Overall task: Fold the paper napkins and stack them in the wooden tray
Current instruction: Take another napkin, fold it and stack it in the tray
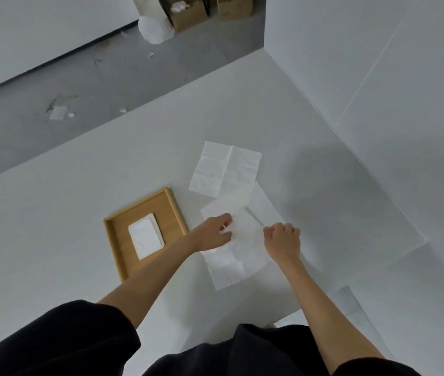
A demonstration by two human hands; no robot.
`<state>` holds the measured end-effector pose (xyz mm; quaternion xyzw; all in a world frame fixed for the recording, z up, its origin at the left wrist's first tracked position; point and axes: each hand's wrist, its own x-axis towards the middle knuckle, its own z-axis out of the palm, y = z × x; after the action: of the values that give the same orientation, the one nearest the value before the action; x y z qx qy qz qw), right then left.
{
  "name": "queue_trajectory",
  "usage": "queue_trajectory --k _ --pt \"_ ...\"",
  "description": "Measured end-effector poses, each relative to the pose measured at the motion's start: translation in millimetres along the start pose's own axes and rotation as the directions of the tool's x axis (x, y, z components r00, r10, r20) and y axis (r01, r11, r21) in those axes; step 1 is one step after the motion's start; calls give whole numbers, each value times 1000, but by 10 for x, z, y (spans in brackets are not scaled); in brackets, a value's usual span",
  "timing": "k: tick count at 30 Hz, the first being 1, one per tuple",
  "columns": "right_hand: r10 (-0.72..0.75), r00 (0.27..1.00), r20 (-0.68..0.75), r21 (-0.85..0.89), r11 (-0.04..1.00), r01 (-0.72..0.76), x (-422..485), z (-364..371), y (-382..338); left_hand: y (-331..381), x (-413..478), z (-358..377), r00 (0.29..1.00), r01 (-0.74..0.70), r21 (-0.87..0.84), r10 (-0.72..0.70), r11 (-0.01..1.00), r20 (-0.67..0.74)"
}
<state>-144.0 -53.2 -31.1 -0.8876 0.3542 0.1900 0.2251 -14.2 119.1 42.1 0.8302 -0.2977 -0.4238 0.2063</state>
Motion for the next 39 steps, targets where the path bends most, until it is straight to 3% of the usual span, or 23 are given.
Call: queue_trajectory --k 1,3,5,6,9,12,15,17,20,22,25,28,31,34,36,39 --pt "-71 997 -23 61 996 72 -47 -82 -43 58 -147 -124 1000 -26 -40 26 999 3" --pt "-218 976 8 362 910 201 -187 -317 -250 165 -471 -408 997 -73 -108 72 991 -17" --pt "-382 913 139 694 695 185 -375 -642 -597 250 -857 -713 991 -126 -151 119 980 -58" --pt "-467 870 158 762 618 193 -461 -811 -789 274 -1063 -876 986 -151 -168 137 974 -94" --pt "-604 776 182 819 530 220 -723 -1184 -1300 258 -1695 -1298 964 -209 -326 138 922 -229" --pt "-735 628 256 949 315 -19 -937 -1304 -1788 120 -2374 -1626 897 -342 -595 63 727 -438" --pt "-839 487 242 967 169 -191 -1275 -1368 -2267 -94 -2970 -1821 788 -480 -663 -51 575 -614" --pt "-867 464 183 982 141 -123 -1525 -1399 -2606 -293 -3315 -1864 709 -517 -644 -140 564 -692" --pt "-808 587 -41 974 99 205 -1797 -1556 -3056 -535 -3630 -1848 599 -521 -585 -222 621 -769" --pt "-770 607 -197 908 89 408 -1935 -1689 -3311 -651 -3763 -1824 525 -566 -530 -219 631 -822" --pt "-801 543 -252 835 105 541 -2004 -1814 -3532 -739 -3868 -1817 426 -607 -461 -224 648 -876" --pt "-862 458 -219 799 111 591 -2028 -1956 -3593 -773 -3904 -1857 380 -652 -439 -234 618 -895" --pt "-891 424 -160 784 146 604 -2010 -2048 -3613 -779 -3921 -1908 396 -674 -434 -204 597 -895" --pt "-880 445 -169 779 157 607 -2001 -2140 -3613 -759 -3925 -1998 450 -694 -433 -122 575 -885" --pt "-913 385 -131 783 143 605 -1949 -2213 -3558 -740 -3916 -2094 460 -662 -397 -74 635 -885" --pt "-940 338 -51 631 232 741 -1841 -2344 -3528 -615 -3944 -2322 525 -598 -306 74 741 -848"
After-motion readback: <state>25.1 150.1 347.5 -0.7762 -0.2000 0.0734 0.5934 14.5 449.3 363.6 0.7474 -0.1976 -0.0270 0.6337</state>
